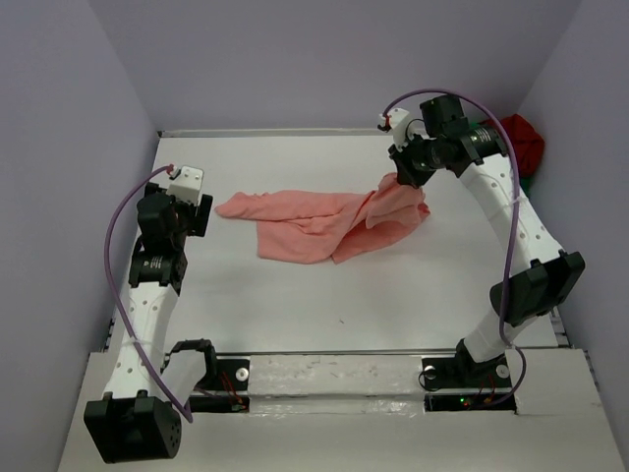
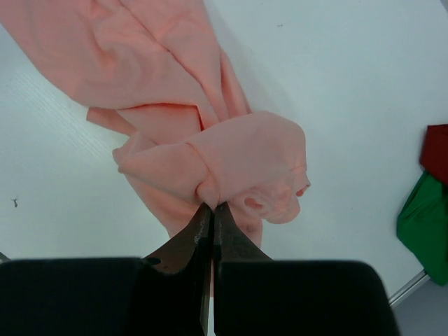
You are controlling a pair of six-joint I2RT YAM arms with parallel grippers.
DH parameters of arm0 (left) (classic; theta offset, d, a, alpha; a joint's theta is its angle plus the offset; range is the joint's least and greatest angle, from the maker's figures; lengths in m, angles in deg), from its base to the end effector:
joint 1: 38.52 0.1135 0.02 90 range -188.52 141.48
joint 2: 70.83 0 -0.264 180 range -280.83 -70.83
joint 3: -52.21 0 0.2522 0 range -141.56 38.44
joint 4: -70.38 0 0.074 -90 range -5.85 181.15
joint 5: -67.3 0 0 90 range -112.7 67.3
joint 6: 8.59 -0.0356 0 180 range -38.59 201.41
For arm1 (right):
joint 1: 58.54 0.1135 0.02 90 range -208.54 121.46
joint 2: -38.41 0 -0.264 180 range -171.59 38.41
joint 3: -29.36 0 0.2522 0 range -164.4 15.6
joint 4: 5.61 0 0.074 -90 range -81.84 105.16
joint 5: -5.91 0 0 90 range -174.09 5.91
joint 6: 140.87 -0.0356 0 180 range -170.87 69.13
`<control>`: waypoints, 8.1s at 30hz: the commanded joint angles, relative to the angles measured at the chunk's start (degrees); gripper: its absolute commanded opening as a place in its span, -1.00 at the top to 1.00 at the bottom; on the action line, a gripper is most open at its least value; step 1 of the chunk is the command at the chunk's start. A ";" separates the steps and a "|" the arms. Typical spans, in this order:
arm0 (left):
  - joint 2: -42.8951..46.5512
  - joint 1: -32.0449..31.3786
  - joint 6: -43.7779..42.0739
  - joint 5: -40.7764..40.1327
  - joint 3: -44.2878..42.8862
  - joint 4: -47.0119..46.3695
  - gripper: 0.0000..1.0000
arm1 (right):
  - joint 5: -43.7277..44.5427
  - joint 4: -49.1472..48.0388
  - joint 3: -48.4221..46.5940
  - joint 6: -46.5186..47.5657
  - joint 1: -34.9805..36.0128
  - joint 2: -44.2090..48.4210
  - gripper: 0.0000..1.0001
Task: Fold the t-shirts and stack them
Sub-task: Flatten out the tshirt
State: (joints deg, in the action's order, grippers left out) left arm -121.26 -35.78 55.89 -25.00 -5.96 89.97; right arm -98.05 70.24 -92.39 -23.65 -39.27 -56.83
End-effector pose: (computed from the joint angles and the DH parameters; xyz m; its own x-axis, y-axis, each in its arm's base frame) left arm 0.2087 0.0114 0.3285 -0.2226 0.4203 -0.8797 0.0099 0.9032 0.4291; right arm 0.3186 0.1205 0.4066 -0.4224 -0.6179 -0.6631 -0.7443 0.6540 -0.1353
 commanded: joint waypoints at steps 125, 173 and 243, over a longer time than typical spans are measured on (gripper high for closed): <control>-8.28 -28.85 -16.49 -22.04 5.82 -11.01 1.00 | 9.91 -7.15 10.95 -3.05 0.60 7.78 1.00; -39.81 -27.26 -16.58 -24.06 0.29 -28.23 1.00 | 4.90 -8.38 10.16 -0.86 -1.16 -0.21 1.00; -39.40 -22.08 -11.22 -5.87 -6.93 -0.99 0.59 | 4.37 -6.63 12.27 -1.65 -1.16 -0.65 1.00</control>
State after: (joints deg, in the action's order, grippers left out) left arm -162.62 -58.27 45.00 -30.73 -11.31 87.54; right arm -93.96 64.06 -79.38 -25.18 -40.13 -57.72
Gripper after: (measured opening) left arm 0.207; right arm 0.025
